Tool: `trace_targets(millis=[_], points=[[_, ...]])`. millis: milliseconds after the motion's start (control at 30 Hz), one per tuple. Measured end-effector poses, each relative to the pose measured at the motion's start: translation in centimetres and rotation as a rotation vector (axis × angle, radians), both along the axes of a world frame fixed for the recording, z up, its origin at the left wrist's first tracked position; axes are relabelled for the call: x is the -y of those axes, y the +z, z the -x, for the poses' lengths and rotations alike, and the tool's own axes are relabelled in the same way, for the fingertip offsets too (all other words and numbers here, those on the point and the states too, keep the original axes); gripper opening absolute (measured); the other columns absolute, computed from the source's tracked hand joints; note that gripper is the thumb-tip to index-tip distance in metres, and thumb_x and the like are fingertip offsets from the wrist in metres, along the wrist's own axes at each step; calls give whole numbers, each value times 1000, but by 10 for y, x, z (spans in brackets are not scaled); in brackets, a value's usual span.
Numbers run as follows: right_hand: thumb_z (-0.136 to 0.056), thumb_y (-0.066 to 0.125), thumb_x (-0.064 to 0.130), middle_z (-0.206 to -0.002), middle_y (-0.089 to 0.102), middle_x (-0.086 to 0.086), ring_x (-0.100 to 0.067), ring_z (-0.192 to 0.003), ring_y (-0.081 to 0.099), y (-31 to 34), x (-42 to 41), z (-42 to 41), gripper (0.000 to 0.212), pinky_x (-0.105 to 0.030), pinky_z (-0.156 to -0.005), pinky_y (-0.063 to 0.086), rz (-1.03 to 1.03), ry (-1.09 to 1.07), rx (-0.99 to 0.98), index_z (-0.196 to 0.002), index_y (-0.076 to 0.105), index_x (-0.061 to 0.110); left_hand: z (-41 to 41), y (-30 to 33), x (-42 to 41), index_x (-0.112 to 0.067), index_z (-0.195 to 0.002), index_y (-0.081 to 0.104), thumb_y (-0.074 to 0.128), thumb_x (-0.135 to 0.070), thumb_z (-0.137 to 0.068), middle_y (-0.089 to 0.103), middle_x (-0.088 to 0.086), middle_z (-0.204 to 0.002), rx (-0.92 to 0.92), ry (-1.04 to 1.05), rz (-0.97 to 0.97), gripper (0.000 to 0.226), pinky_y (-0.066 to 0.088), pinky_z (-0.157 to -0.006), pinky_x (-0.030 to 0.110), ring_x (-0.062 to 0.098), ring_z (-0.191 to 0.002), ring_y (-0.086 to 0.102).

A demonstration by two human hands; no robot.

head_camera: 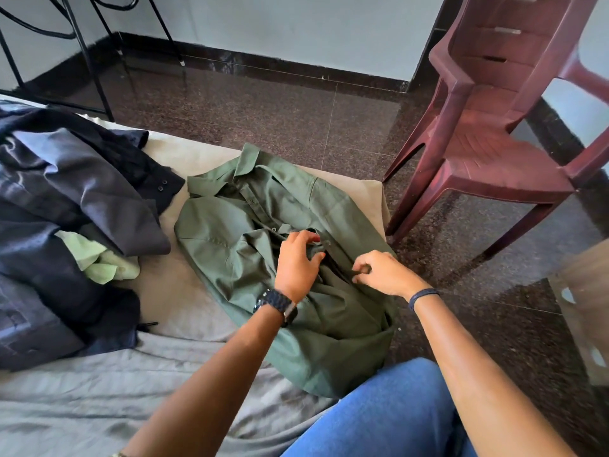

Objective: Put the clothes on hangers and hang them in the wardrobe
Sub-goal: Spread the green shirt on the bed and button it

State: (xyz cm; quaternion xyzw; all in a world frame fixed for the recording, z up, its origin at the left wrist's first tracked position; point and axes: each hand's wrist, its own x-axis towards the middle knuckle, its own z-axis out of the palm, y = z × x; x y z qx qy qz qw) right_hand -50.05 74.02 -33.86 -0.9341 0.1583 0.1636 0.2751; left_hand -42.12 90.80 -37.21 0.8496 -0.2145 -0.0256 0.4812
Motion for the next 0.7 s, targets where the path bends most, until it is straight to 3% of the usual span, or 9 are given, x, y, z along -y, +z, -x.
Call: trace_targets(millis=[67, 100, 267, 533, 633, 700], points=[[-86, 69, 18, -80, 68, -3, -15, -78, 59, -1, 3, -1, 3, -23, -69, 39, 2, -134, 133, -89, 68, 19, 16, 5, 1, -6, -94, 64, 66, 1, -78, 61, 6, -95, 231, -15, 9, 18, 36, -87, 19, 16, -94, 50], [-85, 70, 17, -79, 67, -2, -14, -78, 60, -1, 5, -1, 3, -22, -69, 39, -21, -206, 194, -88, 68, 19, 23, 6, 2, -6, -91, 64, 64, 3, -79, 61, 6, -92, 244, -54, 26, 15, 36, -83, 18, 15, -91, 49], [-83, 72, 19, -76, 66, -3, -12, -74, 59, 2, 3, 5, 4, -20, -69, 39, -40, -318, 293, -82, 69, 17, 28, -9, 1, -3, -89, 66, 66, 1, -79, 70, 11, -88, -195, -100, -120, 11, 51, -78, 29, 23, -81, 66], [-81, 74, 14, -70, 63, 5, -2, -67, 56, -6, -13, 10, 5, -3, -58, 39, -123, -274, 309, -84, 70, 16, 33, -22, -3, -5, -89, 72, 70, -8, -78, 62, 11, -99, -161, -126, -295, 11, 41, -80, 23, 25, -94, 59], [-82, 71, 14, -67, 61, 9, -5, -68, 56, -8, -17, 10, 8, -8, -57, 37, -136, -258, 296, -83, 67, 20, 36, -22, -3, -4, -91, 71, 68, -4, -79, 59, 12, -102, -122, -175, -295, 13, 39, -83, 21, 26, -96, 58], [-83, 67, 15, -69, 60, 6, -12, -72, 56, -7, -18, 10, 6, -17, -57, 36, -131, -221, 223, -85, 66, 20, 39, -22, -5, -2, -91, 64, 65, -2, -79, 55, 10, -98, -74, -80, -201, 12, 38, -80, 21, 25, -91, 55]])
